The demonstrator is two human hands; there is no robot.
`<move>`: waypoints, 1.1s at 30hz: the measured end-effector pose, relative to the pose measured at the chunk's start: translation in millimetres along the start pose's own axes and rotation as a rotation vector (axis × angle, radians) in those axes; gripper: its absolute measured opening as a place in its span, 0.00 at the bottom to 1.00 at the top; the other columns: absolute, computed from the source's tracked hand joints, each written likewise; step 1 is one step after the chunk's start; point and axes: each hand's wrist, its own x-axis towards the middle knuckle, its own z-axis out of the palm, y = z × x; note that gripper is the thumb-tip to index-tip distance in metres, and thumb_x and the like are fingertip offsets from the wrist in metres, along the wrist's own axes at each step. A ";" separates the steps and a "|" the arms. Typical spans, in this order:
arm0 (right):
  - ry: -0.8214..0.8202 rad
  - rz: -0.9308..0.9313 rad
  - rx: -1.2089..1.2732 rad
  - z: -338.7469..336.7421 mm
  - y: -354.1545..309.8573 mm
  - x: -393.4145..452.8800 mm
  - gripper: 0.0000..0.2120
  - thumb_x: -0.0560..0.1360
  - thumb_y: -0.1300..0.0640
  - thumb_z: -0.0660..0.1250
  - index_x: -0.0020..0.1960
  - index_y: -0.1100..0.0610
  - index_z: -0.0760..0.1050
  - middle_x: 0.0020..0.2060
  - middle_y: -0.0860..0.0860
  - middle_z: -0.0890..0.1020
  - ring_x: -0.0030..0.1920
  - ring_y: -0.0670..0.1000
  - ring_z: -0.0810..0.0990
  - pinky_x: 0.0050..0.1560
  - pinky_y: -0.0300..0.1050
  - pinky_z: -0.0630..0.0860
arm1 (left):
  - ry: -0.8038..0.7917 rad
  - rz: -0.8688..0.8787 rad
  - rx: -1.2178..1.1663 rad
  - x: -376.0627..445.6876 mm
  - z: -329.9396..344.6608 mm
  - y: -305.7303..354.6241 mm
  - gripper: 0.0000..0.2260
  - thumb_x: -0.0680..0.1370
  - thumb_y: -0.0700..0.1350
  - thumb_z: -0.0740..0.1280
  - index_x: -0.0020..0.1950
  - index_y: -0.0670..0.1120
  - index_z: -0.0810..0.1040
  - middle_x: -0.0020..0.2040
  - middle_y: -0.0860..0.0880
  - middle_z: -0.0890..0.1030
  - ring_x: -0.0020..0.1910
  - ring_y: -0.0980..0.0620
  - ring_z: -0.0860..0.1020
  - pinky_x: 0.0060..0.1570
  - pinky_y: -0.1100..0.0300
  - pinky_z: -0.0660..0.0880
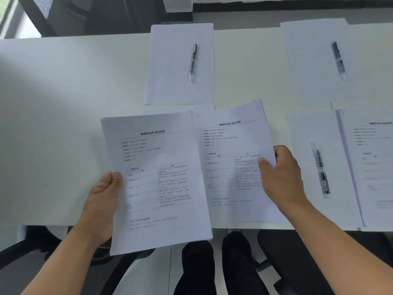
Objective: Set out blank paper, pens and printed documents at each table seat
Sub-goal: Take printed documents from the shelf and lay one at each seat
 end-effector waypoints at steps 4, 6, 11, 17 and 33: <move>-0.005 -0.001 -0.003 8.0 -3.4 0.6 0.05 0.87 0.56 0.64 0.62 0.52 0.72 0.48 0.37 0.78 0.45 0.39 0.78 0.37 0.37 0.70 | -0.027 0.001 -0.008 2.1 11.5 1.1 0.14 0.90 0.50 0.60 0.66 0.49 0.83 0.61 0.49 0.89 0.55 0.48 0.89 0.44 0.57 0.87; -0.004 0.000 -0.013 10.9 -3.0 0.5 0.05 0.86 0.56 0.64 0.62 0.52 0.72 0.48 0.39 0.78 0.44 0.41 0.78 0.37 0.40 0.73 | -0.029 -0.004 -0.003 3.6 17.2 1.7 0.14 0.90 0.51 0.60 0.63 0.49 0.84 0.60 0.49 0.89 0.52 0.49 0.89 0.43 0.56 0.86; 0.007 -0.013 -0.035 16.0 -1.3 -0.5 0.06 0.86 0.56 0.65 0.62 0.51 0.71 0.51 0.42 0.79 0.48 0.45 0.80 0.47 0.51 0.83 | -0.035 -0.010 0.008 7.0 24.5 0.8 0.13 0.90 0.51 0.60 0.61 0.49 0.84 0.60 0.48 0.89 0.52 0.47 0.89 0.51 0.50 0.83; 0.058 -0.024 -0.196 20.6 0.6 3.0 0.09 0.84 0.56 0.67 0.63 0.55 0.71 0.56 0.51 0.80 0.56 0.57 0.80 0.60 0.63 0.80 | -0.038 -0.015 -0.004 7.5 22.6 -0.6 0.14 0.90 0.52 0.61 0.63 0.50 0.84 0.62 0.47 0.89 0.58 0.42 0.88 0.60 0.43 0.81; -0.051 -0.111 -0.040 9.0 -25.9 -12.3 0.16 0.85 0.48 0.67 0.70 0.52 0.70 0.52 0.52 0.79 0.53 0.51 0.78 0.54 0.48 0.77 | -0.087 -0.006 0.004 -3.8 44.3 10.1 0.14 0.90 0.52 0.60 0.66 0.50 0.84 0.61 0.47 0.89 0.56 0.42 0.88 0.50 0.47 0.84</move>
